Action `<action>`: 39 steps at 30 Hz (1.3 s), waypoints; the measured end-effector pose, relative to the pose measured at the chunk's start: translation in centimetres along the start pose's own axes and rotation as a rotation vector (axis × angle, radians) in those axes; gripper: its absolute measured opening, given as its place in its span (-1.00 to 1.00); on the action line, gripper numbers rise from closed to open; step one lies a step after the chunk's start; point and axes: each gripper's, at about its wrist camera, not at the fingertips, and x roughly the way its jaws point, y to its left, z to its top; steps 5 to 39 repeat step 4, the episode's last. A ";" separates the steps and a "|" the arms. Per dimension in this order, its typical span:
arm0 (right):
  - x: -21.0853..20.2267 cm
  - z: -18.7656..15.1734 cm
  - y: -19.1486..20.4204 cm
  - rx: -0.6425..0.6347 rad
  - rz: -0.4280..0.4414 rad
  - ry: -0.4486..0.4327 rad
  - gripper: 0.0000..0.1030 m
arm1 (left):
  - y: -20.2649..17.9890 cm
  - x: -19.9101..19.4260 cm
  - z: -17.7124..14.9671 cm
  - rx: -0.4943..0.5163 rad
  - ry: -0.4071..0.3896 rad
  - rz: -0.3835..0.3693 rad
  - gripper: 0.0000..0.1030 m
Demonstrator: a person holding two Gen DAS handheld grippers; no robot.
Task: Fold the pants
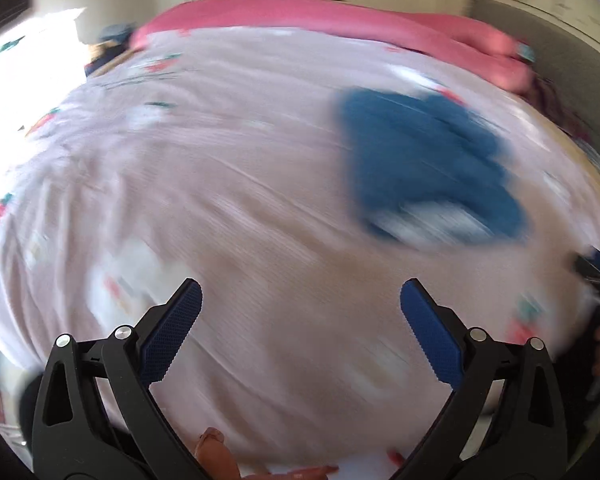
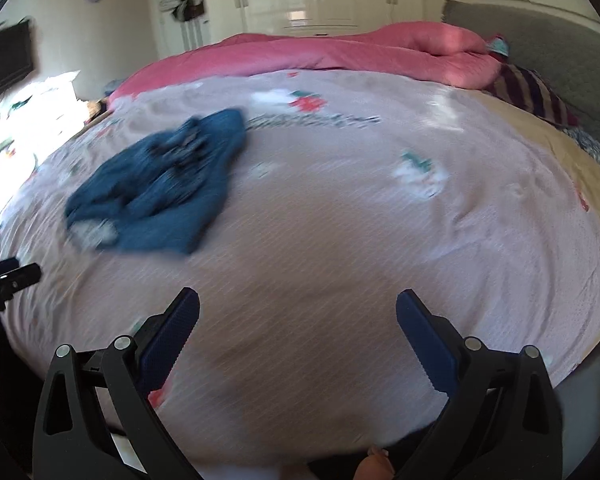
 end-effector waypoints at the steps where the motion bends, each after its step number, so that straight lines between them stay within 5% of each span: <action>1: 0.8 1.0 -1.1 0.009 -0.022 0.007 0.91 | 1.8 1.5 1.8 -0.015 0.007 0.059 0.82; 4: 5.5 5.7 -7.1 0.077 -0.151 0.062 0.91 | 6.4 6.4 6.2 -0.033 0.060 0.176 0.82; 39: 5.5 5.7 -7.1 0.077 -0.151 0.062 0.91 | 6.4 6.4 6.2 -0.033 0.060 0.176 0.82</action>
